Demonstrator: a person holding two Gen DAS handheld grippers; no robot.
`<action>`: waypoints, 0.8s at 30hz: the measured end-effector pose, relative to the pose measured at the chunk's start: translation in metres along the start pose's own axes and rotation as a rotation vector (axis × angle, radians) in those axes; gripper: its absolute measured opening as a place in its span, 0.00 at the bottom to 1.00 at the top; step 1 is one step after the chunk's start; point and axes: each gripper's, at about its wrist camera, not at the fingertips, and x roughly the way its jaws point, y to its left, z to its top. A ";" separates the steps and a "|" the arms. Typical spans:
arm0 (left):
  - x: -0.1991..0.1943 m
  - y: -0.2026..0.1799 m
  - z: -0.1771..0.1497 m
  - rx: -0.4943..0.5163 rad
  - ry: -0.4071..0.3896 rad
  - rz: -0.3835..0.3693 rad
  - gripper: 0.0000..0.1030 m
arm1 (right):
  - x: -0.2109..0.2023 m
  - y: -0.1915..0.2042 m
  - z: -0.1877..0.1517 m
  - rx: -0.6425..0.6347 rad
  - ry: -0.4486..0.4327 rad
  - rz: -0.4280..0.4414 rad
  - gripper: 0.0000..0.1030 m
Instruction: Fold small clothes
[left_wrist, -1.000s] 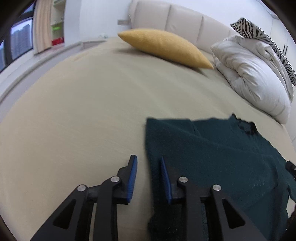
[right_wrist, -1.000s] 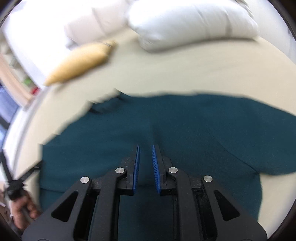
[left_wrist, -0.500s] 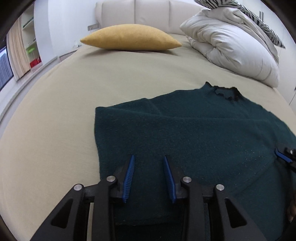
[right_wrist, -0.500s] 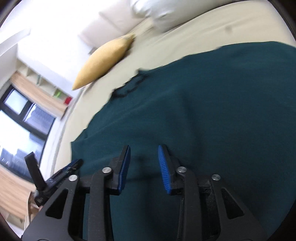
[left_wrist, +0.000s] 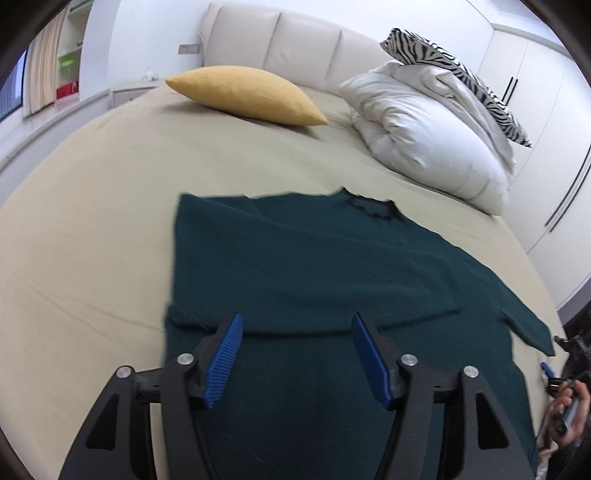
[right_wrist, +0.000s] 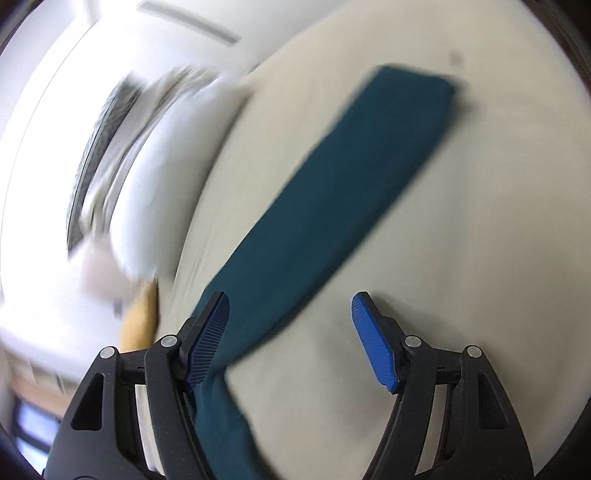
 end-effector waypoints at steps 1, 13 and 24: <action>0.001 -0.004 -0.004 -0.006 0.013 -0.016 0.64 | -0.003 -0.013 0.011 0.042 -0.014 -0.005 0.65; 0.015 -0.019 -0.024 -0.046 0.109 -0.077 0.65 | 0.041 -0.051 0.111 0.110 -0.059 -0.039 0.17; -0.001 0.004 -0.009 -0.151 0.066 -0.171 0.65 | 0.051 0.164 -0.014 -0.641 -0.001 -0.010 0.07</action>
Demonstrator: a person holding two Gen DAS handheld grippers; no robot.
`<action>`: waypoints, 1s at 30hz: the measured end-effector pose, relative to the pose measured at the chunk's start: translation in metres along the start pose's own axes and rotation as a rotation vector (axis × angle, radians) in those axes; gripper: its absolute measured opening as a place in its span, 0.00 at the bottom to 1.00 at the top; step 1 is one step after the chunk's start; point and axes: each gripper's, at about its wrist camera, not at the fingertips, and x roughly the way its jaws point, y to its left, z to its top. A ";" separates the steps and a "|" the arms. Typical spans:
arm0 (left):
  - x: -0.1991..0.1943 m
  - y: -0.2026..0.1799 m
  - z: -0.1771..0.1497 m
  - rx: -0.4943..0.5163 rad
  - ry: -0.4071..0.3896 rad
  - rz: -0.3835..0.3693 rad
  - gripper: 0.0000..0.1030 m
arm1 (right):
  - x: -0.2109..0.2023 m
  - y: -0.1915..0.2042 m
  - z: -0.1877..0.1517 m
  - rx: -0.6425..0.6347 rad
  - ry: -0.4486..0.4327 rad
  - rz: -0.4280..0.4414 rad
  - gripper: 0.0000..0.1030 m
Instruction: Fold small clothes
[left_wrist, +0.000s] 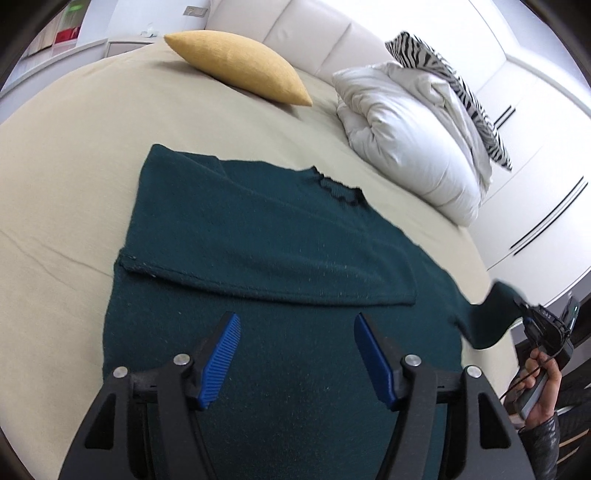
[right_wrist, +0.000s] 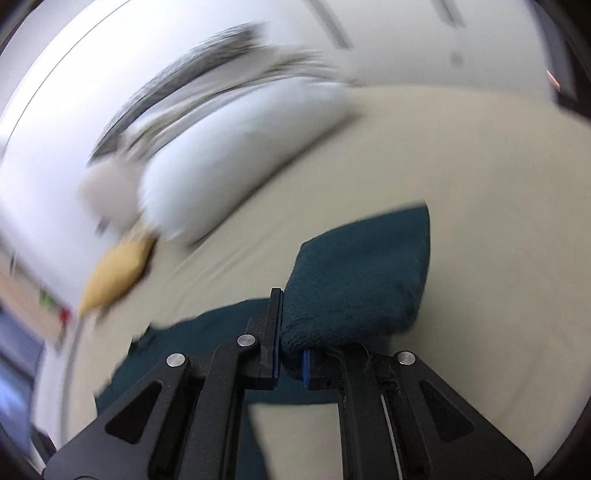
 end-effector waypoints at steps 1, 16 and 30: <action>-0.001 0.003 0.001 -0.009 -0.002 -0.003 0.65 | 0.005 0.035 -0.007 -0.090 0.006 0.015 0.07; 0.026 0.001 0.015 -0.036 0.055 -0.079 0.65 | 0.085 0.234 -0.231 -0.705 0.316 0.117 0.37; 0.129 -0.081 0.022 0.141 0.214 0.040 0.31 | 0.007 0.123 -0.200 -0.291 0.296 0.226 0.62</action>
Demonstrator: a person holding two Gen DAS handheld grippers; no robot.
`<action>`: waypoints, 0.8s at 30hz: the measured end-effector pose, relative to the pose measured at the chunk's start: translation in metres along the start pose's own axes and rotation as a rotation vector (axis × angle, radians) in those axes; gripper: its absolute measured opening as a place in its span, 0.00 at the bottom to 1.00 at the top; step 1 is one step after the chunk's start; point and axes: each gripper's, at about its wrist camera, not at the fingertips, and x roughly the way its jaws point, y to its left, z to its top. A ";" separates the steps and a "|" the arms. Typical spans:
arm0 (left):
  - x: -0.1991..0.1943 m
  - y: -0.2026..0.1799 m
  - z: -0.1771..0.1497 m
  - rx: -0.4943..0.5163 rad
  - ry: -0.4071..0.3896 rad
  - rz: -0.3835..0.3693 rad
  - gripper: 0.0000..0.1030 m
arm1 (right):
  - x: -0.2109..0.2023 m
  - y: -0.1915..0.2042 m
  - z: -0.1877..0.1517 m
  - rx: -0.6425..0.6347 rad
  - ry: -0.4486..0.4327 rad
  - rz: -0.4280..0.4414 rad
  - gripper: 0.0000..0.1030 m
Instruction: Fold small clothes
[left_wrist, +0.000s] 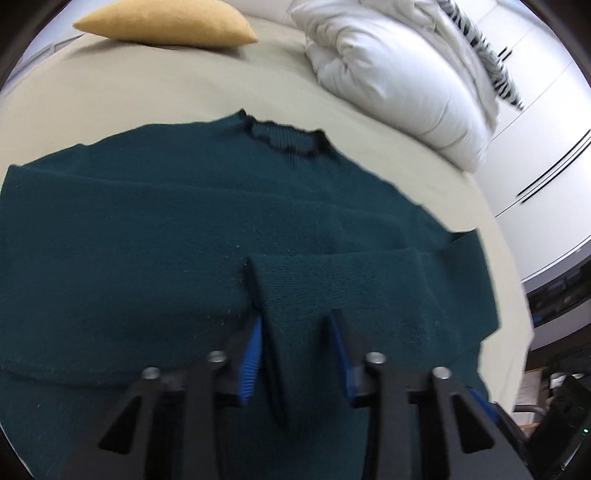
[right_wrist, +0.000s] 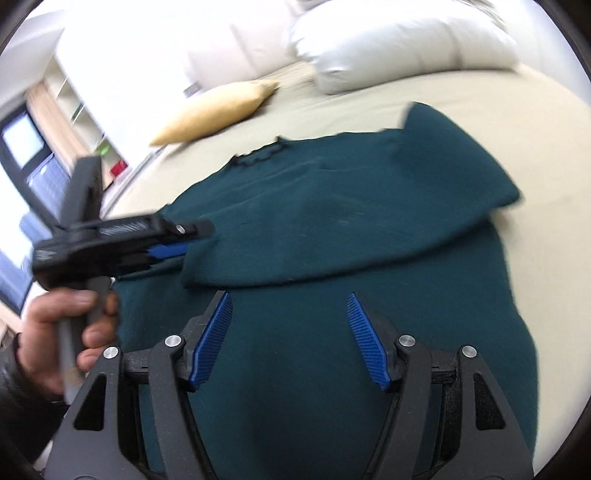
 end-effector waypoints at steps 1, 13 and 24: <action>0.000 -0.003 0.000 0.016 -0.008 0.015 0.28 | -0.003 -0.005 -0.001 0.012 -0.004 -0.001 0.62; -0.074 -0.014 0.021 0.116 -0.213 0.022 0.08 | -0.034 -0.048 0.029 0.098 -0.117 -0.052 0.62; -0.034 0.066 0.027 0.021 -0.142 0.096 0.08 | 0.022 -0.138 0.110 0.294 -0.033 -0.154 0.62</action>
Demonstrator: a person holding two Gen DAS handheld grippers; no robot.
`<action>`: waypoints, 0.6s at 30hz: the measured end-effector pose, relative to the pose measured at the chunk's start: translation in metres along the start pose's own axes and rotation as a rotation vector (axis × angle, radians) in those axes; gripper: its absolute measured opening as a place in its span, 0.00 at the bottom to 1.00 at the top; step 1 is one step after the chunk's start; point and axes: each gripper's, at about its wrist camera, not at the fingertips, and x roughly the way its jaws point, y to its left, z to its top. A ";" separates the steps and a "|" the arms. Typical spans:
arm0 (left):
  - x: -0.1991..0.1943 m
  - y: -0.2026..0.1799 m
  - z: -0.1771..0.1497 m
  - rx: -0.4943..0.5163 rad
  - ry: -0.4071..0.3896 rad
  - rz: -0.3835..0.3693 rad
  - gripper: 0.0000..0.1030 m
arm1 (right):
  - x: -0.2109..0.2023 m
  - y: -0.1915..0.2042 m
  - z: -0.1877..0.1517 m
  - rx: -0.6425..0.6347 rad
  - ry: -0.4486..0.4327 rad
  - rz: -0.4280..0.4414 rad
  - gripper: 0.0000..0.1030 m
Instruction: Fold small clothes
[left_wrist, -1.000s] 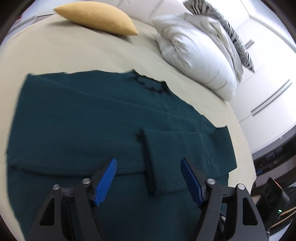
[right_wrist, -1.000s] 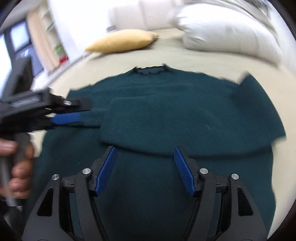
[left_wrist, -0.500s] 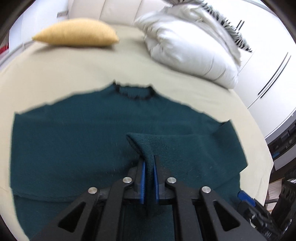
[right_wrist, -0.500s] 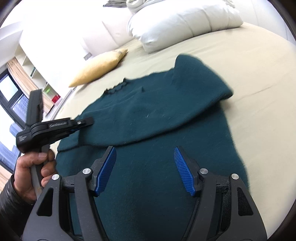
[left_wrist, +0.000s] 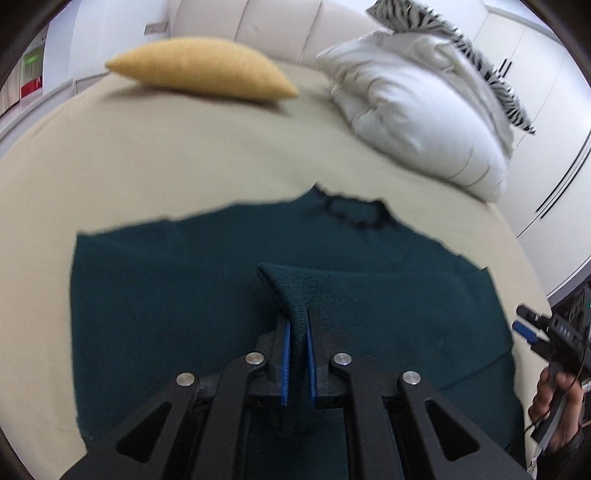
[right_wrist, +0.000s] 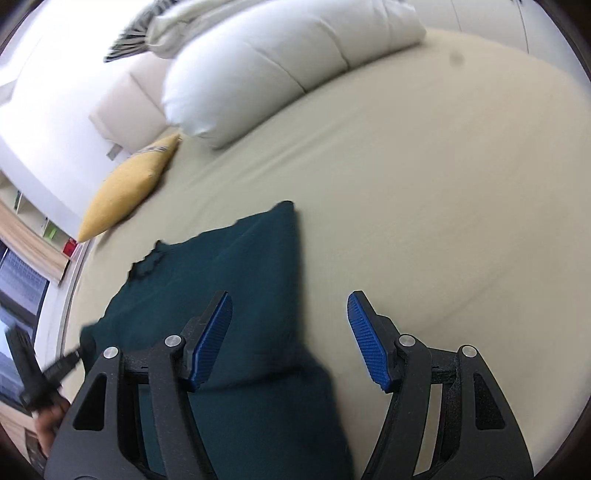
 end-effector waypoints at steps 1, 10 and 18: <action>0.004 0.003 -0.004 -0.008 0.015 -0.001 0.08 | 0.008 0.000 0.003 0.001 0.008 -0.002 0.62; 0.003 0.009 -0.005 -0.009 -0.001 -0.020 0.08 | 0.072 0.027 0.019 -0.136 0.097 -0.040 0.15; 0.023 0.008 -0.010 0.000 -0.001 -0.009 0.09 | 0.075 0.017 0.033 -0.124 0.042 -0.091 0.05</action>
